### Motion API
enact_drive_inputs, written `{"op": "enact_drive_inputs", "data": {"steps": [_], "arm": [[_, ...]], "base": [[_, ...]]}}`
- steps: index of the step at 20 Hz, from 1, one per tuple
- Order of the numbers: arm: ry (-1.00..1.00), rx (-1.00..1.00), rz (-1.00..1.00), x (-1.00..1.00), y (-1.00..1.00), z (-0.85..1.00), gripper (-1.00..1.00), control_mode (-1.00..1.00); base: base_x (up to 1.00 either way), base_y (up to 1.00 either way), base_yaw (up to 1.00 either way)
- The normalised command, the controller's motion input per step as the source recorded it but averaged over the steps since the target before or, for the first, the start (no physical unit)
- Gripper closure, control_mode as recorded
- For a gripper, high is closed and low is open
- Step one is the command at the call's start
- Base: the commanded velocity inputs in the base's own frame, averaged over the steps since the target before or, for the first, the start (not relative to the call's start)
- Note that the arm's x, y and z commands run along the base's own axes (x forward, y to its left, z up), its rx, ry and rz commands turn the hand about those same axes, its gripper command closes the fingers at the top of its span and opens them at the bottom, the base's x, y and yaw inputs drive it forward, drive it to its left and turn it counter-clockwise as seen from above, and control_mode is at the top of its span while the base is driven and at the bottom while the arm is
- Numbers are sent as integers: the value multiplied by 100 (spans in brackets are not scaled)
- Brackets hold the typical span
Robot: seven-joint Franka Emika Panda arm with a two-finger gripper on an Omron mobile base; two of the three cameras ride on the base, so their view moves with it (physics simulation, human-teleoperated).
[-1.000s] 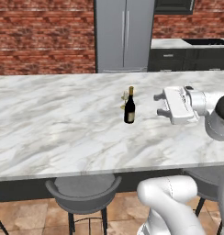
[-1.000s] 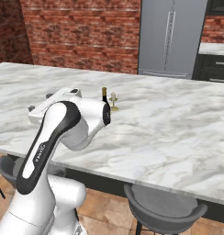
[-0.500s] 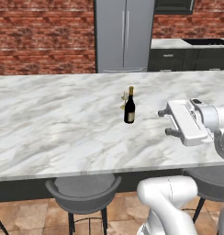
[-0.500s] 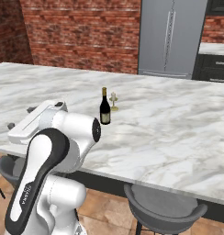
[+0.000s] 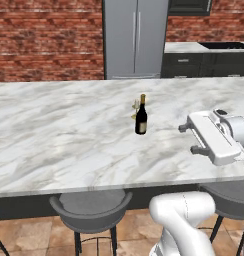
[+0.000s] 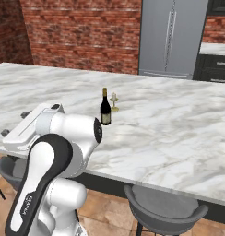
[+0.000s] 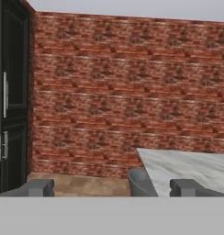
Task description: Open the cabinet directly in front. Then move the wine and the mug to the dining counter with the candle on it.
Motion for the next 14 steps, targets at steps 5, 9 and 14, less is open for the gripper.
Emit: {"op": "enact_drive_inputs", "data": {"steps": [5, 9, 14], "arm": [[0, 0, 0, 0, 0, 0, -100, 100], [0, 0, 0, 0, 0, 0, -100, 100], [0, 0, 0, 0, 0, 0, -100, 100]], "base": [[0, 0, 0], [-14, 0, 0], [-86, -3, 11]]}}
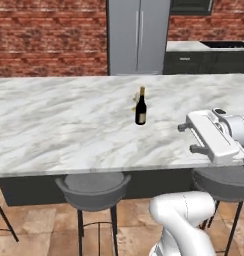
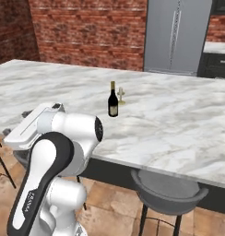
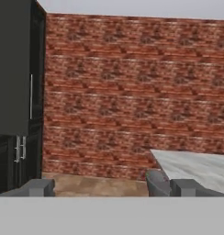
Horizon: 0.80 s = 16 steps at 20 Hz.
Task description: Open the cabinet directly in front. Then move the wine and the mug to the dining counter with the candle on it.
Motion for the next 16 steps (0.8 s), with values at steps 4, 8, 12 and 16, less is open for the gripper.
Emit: {"op": "enact_drive_inputs", "data": {"steps": [4, 8, 12, 16], "arm": [[0, 0, 0, 0, 0, 0, -100, 100], [0, 0, 0, 0, 0, 0, -100, 100], [0, 0, 0, 0, 0, 0, -100, 100], [0, 0, 0, 0, 0, 0, -100, 100]], "base": [[-89, -1, 24], [-51, 0, 43], [-21, 0, 54], [0, 0, 52]]}}
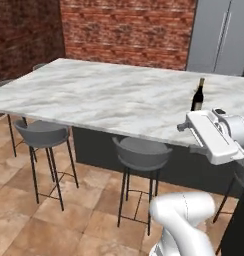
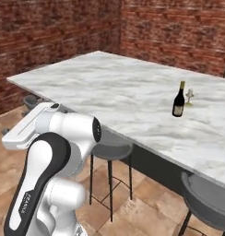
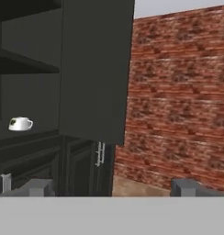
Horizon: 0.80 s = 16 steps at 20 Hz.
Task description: Open the cabinet directly in front. Then move the wine and the mug to the dining counter with the candle on it.
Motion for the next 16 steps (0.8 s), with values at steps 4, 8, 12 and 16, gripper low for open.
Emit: {"op": "enact_drive_inputs", "data": {"steps": [4, 8, 12, 16], "arm": [[0, 0, 0, 0, 0, 0, -100, 100], [0, 0, 0, 0, 0, 0, -100, 100], [0, 0, 0, 0, 0, 0, -100, 100], [0, 0, 0, 0, 0, 0, -100, 100]], "base": [[1, -11, 52], [6, -2, 53], [11, -1, 55], [13, -3, 57]]}}
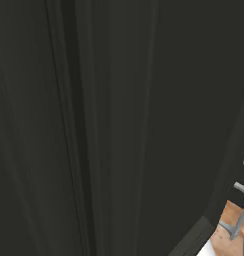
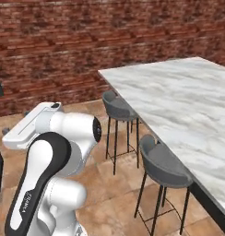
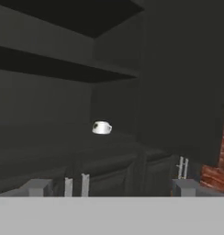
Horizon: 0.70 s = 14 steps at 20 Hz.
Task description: Open the cabinet directly in front. Then move the wine and the mug to the dining counter with the candle on it.
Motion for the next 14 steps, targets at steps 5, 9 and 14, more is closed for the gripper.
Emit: {"op": "enact_drive_inputs", "data": {"steps": [5, 9, 14], "arm": [[0, 0, 0, 0, 0, 0, -100, 100], [0, 0, 0, 0, 0, 0, -100, 100], [0, 0, 0, 0, 0, 0, -100, 100]], "base": [[26, -2, 61], [48, 0, 60], [83, 0, 56]]}}
